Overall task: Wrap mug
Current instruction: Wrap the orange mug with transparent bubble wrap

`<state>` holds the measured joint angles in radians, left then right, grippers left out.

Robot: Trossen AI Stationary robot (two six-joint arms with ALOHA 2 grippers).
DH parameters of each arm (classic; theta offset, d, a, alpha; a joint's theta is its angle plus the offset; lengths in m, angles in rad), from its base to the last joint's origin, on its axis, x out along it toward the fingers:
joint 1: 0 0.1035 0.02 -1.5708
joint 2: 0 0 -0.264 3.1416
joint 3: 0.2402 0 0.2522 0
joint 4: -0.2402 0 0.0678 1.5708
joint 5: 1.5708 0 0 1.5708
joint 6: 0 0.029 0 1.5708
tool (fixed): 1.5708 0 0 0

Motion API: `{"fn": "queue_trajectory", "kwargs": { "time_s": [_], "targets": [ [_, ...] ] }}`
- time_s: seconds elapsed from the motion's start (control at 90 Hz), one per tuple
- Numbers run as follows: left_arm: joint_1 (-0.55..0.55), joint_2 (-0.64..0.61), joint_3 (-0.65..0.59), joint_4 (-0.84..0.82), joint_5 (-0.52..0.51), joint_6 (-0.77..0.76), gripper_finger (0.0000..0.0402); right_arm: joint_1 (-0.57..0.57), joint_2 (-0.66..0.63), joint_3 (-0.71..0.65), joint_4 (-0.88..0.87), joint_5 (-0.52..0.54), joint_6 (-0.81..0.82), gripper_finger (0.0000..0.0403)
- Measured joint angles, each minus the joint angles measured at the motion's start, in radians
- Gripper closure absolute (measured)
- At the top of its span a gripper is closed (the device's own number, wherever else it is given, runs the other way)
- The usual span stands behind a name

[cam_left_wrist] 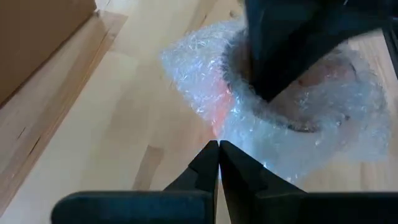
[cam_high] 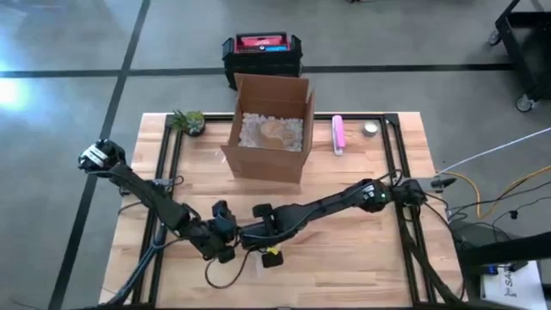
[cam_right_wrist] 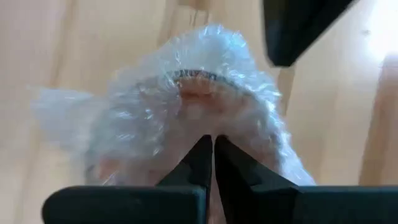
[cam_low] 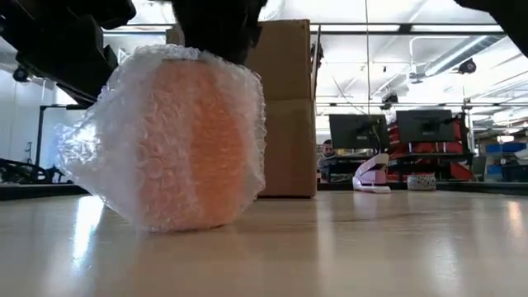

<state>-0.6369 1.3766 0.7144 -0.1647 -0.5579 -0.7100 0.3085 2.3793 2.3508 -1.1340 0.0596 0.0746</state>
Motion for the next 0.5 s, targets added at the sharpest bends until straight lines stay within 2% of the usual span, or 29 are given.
{"fn": "queue_trajectory", "kwargs": {
  "time_s": [0.233,0.5],
  "targets": [
    [0.0,0.0,0.018,0.0,0.0,0.021,0.0402,0.0,-0.079,0.003,-0.088,0.008,0.088,0.0401],
    [0.0,-0.001,0.02,-0.002,0.0,0.021,0.0402,0.002,0.002,-0.002,-0.089,0.027,0.14,0.0401]
  ]
}}
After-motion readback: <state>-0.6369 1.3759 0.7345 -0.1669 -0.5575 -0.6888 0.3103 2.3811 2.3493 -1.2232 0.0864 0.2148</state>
